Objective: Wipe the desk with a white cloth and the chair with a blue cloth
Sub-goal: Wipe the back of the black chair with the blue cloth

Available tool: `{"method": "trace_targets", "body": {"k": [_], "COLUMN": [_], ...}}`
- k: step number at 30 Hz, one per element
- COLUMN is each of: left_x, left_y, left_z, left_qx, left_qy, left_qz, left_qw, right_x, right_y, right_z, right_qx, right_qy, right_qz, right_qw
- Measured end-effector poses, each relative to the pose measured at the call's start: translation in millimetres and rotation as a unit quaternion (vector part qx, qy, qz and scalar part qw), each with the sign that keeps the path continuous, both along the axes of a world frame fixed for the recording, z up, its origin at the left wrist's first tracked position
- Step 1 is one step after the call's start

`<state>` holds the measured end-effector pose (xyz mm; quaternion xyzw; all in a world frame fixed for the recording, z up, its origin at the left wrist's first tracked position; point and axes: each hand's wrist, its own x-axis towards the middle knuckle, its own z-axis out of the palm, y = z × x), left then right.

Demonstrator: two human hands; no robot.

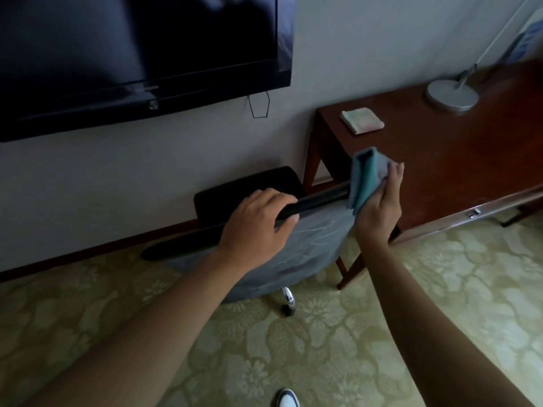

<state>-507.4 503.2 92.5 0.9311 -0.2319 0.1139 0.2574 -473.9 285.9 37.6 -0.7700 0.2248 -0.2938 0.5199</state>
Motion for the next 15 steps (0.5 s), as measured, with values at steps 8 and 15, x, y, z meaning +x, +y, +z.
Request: {"method": "trace_targets", "body": {"k": [8,15], "left_x": [3.1,1.8], "left_y": [-25.8,-19.2], "left_z": [0.7,0.1], "left_qx": [-0.009,-0.009], "left_qy": [-0.006,-0.011], "left_qz": [0.003,0.007], "left_qw": [1.0,1.0], "right_x": [50.7,48.0], "right_y": [-32.5,-24.8], "right_z": [-7.7,-14.0], "right_qx": [0.327,0.183], "right_qy": [0.108,0.077], "right_qz": [-0.075,-0.157], "right_qw": [0.936,0.967]}}
